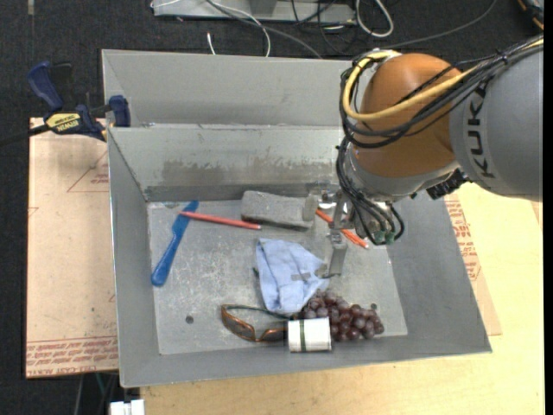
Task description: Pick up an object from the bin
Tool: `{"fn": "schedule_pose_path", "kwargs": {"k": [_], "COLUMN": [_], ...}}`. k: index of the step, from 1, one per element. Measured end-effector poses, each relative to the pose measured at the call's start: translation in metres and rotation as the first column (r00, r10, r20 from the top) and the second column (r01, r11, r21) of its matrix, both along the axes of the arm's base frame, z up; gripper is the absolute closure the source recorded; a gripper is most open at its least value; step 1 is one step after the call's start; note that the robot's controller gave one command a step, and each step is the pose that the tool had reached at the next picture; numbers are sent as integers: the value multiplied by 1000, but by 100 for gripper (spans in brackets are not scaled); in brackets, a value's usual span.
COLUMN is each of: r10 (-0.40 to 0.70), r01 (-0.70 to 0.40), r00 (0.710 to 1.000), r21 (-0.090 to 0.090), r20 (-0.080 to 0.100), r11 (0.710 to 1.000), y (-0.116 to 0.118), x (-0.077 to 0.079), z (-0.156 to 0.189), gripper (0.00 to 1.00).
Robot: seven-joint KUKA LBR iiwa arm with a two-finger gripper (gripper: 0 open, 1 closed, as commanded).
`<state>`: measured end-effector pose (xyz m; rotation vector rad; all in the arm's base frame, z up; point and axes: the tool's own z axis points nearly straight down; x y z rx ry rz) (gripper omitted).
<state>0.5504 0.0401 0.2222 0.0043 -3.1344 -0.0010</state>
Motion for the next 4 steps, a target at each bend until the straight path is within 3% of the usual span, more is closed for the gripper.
{"fn": "schedule_pose_path", "kwargs": {"k": [1, 2, 3, 4], "r10": [-2, 127, 299, 276], "r01": [2, -127, -299, -276], "r00": [1000, 992, 954, 961], "r21": [1, 0, -2, 1], "r20": [8, 11, 18, 14], "r11": [1000, 992, 954, 961], "y": [0, -16, -37, -32], "x": [1, 13, 20, 18], "z": [4, -67, -90, -95], "gripper": [0, 0, 0, 0]}}
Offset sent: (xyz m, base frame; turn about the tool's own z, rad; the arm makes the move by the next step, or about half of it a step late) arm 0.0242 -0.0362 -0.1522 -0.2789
